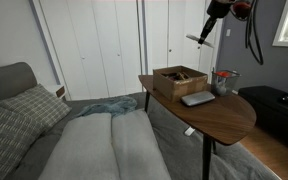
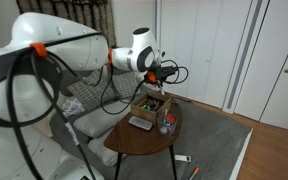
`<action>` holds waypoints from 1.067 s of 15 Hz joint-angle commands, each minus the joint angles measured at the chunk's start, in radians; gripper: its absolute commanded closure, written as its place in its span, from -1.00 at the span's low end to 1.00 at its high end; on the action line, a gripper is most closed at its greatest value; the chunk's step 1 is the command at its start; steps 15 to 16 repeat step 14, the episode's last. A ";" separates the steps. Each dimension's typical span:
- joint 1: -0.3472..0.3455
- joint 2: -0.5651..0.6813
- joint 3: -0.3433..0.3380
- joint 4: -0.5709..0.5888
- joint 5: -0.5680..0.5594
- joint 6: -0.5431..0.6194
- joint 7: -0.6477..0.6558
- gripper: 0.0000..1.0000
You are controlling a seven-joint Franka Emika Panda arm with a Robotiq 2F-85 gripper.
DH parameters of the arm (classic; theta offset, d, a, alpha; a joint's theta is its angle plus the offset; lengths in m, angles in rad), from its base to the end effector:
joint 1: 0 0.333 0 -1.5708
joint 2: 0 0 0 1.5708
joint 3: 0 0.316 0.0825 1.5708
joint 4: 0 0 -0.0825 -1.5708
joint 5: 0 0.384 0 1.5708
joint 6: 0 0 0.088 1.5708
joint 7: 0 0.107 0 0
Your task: Lift the white object from the table and put it in the box
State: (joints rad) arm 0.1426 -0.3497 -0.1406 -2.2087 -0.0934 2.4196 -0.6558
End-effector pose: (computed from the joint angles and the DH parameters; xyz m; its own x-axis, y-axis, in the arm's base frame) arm 0.4932 -0.0073 0.5824 0.6488 0.6512 0.3937 0.5461 -0.7587 0.3552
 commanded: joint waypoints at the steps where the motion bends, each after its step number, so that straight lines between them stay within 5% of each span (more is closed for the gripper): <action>1: 0.011 0.127 0.040 0.141 0.034 -0.054 -0.029 0.91; 3: 0.029 0.174 0.053 0.187 0.076 -0.071 -0.093 0.91; 4: 0.032 0.190 0.063 0.205 0.097 -0.087 -0.120 0.16; 6: 0.001 0.161 0.088 0.155 0.072 -0.055 -0.084 0.04; 7: 0.000 0.174 0.095 0.165 0.077 -0.057 -0.089 0.38; 10: -0.009 0.176 0.098 0.165 0.076 -0.057 -0.087 0.04; 16: -0.011 0.176 0.098 0.165 0.075 -0.057 -0.087 0.04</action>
